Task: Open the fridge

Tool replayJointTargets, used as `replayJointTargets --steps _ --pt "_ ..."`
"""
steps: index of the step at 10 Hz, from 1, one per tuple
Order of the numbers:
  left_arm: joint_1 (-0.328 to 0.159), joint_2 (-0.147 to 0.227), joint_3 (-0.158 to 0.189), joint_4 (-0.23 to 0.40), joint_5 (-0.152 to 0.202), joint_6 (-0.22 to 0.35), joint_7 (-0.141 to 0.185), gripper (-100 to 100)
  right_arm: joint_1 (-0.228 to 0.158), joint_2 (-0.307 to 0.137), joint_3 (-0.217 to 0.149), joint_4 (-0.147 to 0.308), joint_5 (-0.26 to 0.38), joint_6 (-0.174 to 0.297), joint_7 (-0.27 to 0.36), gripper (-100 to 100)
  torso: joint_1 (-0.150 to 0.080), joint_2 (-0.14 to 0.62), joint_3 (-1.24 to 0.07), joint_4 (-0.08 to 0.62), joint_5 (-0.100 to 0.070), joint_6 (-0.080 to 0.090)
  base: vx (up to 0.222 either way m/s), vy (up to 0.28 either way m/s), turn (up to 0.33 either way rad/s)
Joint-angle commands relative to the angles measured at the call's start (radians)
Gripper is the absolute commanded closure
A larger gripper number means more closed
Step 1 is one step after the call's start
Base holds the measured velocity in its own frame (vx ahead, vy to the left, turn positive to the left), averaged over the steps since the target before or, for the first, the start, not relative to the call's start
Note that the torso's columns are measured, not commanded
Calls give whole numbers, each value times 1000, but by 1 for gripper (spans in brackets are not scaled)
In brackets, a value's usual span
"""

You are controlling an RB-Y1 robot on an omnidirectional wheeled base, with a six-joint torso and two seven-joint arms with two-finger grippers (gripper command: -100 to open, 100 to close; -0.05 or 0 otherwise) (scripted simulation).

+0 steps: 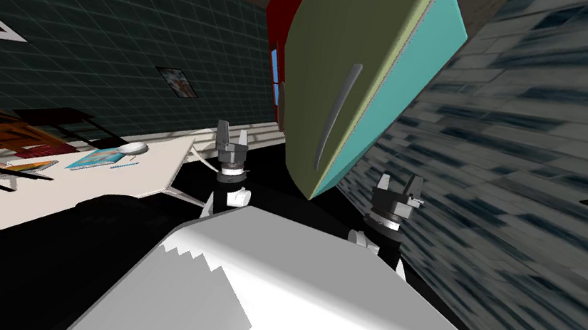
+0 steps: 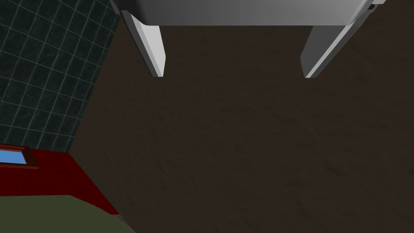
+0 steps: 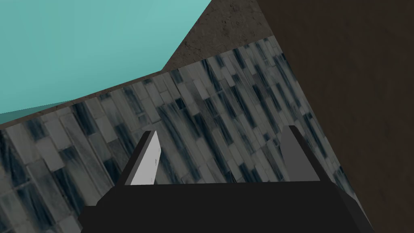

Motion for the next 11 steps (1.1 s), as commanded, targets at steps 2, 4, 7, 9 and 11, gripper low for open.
replayJointTargets --steps 2,4,7,9,11 --pt "0 0 0 0 0 0 0 0 0 0 0 0 0 0 0 0 0 104 -209 105 0 0 0 0 0" --pt "0 0 0 0 0 0 0 0 0 0 0 0 0 0 0 0 0 248 -497 249 0 0 0 0 0" --pt "0 0 0 0 0 0 0 0 0 0 0 0 0 0 0 0 0 470 -939 470 0 0 0 0 0" --pt "0 0 0 0 0 0 0 0 0 0 0 0 0 0 0 0 0 618 -1234 617 0 0 0 0 0" --pt "0 0 0 0 0 0 0 0 15 -59 -23 -9 21 6 19 -100 1 723 -1452 724 0 0 69 56 -37"
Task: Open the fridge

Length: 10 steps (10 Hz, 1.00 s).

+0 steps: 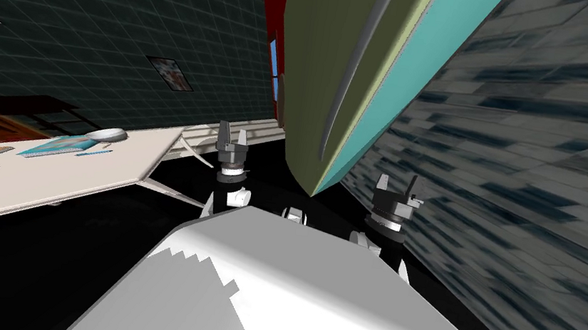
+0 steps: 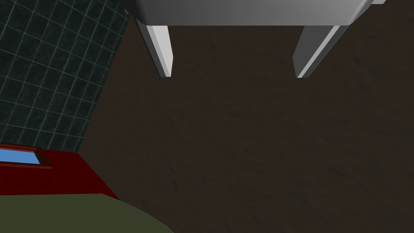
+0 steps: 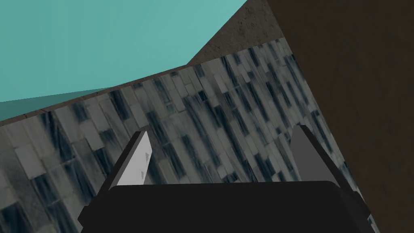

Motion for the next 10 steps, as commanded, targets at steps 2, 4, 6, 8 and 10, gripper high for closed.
replayJointTargets --steps 2,4,6,8,10 --pt "0 0 0 0 0 0 0 0 26 -73 -39 -16 35 10 34 -100 1 11 -25 12 1 0 96 101 -38" --pt "0 0 0 0 0 0 0 0 46 -110 -70 -29 62 16 60 -100 0 15 -24 14 0 0 109 143 -55" --pt "0 0 0 0 0 0 0 0 71 -145 -106 -45 93 23 91 -100 -1 13 -25 14 0 0 146 149 -65" --pt "0 0 0 0 0 0 0 0 98 -176 -146 -62 127 30 126 -100 -1 15 -24 14 0 0 156 183 -69" --pt "0 0 0 0 0 0 0 0 127 -207 -189 -81 163 37 163 -100 1 16 -23 15 0 0 127 202 -71"
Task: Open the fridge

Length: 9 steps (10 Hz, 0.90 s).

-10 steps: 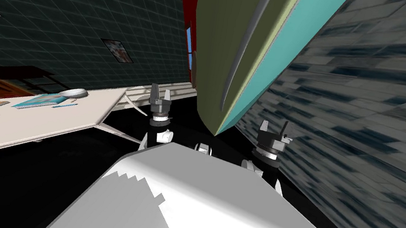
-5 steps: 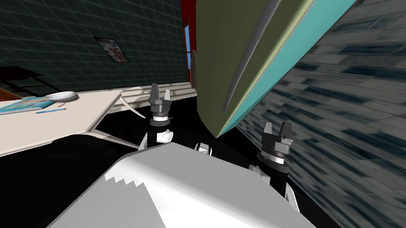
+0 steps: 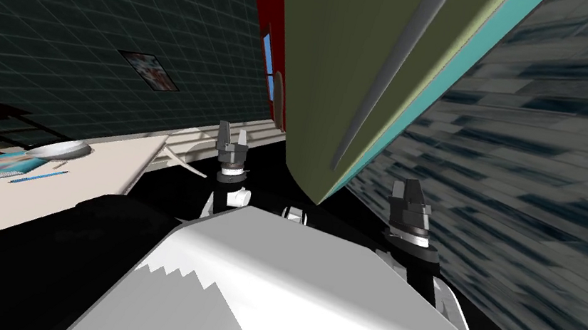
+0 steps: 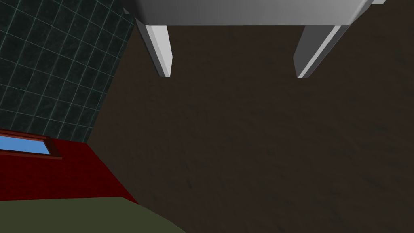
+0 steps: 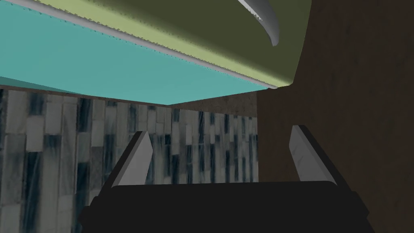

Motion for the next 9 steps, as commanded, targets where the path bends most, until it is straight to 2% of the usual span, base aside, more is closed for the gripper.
replayJointTargets --steps 1,4,9 --pt "0 0 0 0 0 0 0 0 38 -42 -59 -23 48 10 50 -100 -3 1 1 0 -1 0 141 180 -73" --pt "0 0 0 0 0 0 0 0 83 -90 -128 -49 107 24 107 -100 -2 -4 -3 -1 -1 0 192 196 -81" --pt "0 0 0 0 0 0 0 0 153 -184 -243 -83 209 57 193 -100 -4 -1 -1 0 -1 0 138 162 -90"
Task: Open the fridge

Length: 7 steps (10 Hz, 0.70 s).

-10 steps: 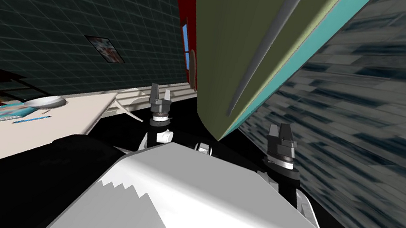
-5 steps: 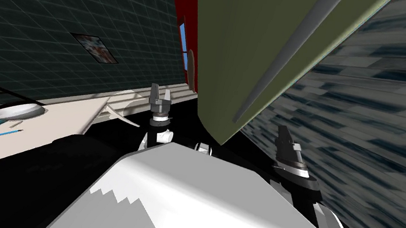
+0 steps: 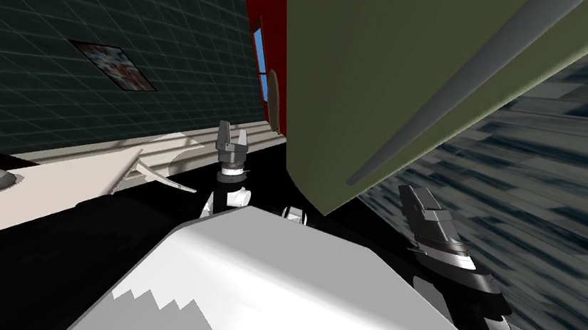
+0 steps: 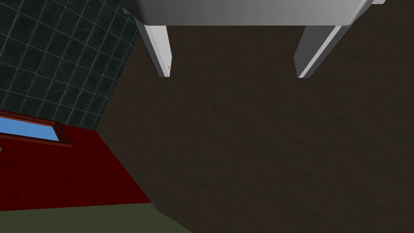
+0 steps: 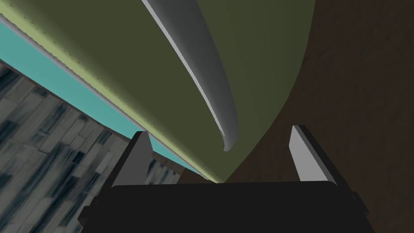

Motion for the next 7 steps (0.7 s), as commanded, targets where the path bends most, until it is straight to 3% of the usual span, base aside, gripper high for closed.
replayJointTargets --steps 1,7 --pt "0 0 0 0 0 0 0 0 35 -53 -60 -14 54 21 43 -100 0 0 0 0 0 0 133 117 -73" --pt "0 0 0 0 0 0 0 0 102 -187 -184 -28 174 77 115 -100 2 1 1 0 1 0 95 84 -100"
